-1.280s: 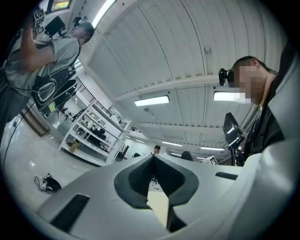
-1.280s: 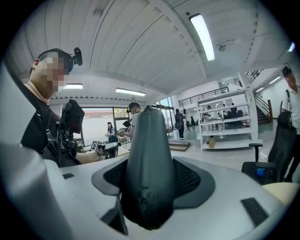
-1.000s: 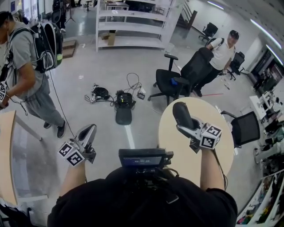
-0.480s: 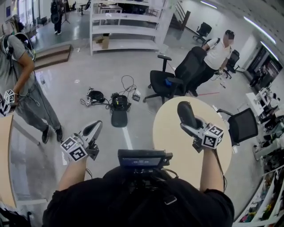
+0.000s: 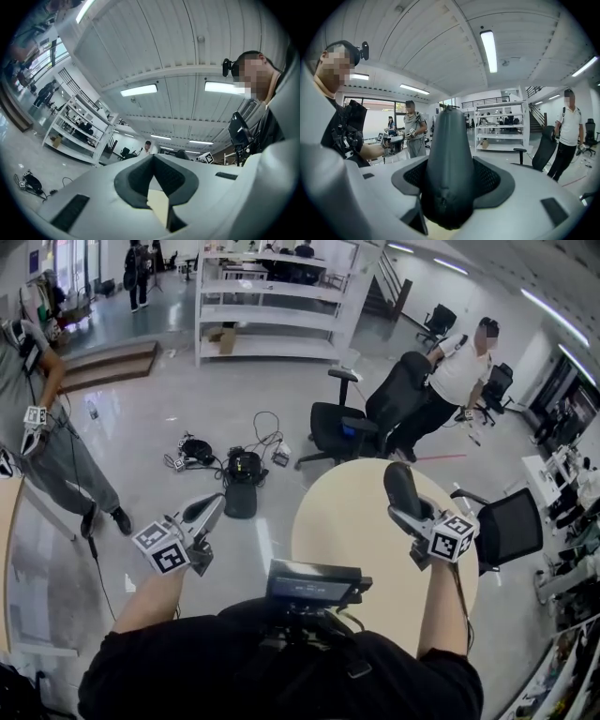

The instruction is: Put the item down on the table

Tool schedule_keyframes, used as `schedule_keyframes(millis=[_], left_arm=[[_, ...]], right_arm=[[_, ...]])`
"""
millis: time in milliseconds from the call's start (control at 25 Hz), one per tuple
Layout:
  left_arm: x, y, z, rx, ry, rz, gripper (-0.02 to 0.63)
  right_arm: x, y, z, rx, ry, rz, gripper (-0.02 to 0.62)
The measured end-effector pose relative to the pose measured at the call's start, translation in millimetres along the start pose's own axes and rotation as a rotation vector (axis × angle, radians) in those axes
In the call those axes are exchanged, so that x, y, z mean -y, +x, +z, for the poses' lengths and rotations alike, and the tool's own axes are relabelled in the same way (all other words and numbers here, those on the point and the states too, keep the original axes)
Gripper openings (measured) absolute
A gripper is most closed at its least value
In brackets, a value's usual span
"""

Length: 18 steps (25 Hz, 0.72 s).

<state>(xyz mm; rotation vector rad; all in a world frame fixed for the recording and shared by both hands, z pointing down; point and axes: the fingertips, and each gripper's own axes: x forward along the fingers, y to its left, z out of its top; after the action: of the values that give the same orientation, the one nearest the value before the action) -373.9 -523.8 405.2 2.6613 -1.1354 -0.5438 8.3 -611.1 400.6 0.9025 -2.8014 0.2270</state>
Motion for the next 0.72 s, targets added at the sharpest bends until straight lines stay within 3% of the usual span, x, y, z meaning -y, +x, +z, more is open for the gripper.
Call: schedule_keyframes(millis=[160,280,520,720], left_arm=[[18.0,46.5,-28.4,-0.015,-0.003,0.019,0.002],[23.5,84.2,-49.9,-0.023,-0.053,0.029,0.002],[48.3,153.7,-106.5,-0.149,-0.057,-0.044,0.002],[61.9,211.2,-146.2,-0.198,-0.074,-0.088,0.002]], right_arm=[[50.2,-32.3,-12.2,-0.008,-0.004,-0.001,0.285],[88.0,-49.8,-26.4,-0.004,0.015,-0.018,0.285],[146.2,-84.0,-68.2,0.007,0.065,-0.079,0.285],[186.6,-104.1,-95.3,0.031,0.106,-0.109,0.285]])
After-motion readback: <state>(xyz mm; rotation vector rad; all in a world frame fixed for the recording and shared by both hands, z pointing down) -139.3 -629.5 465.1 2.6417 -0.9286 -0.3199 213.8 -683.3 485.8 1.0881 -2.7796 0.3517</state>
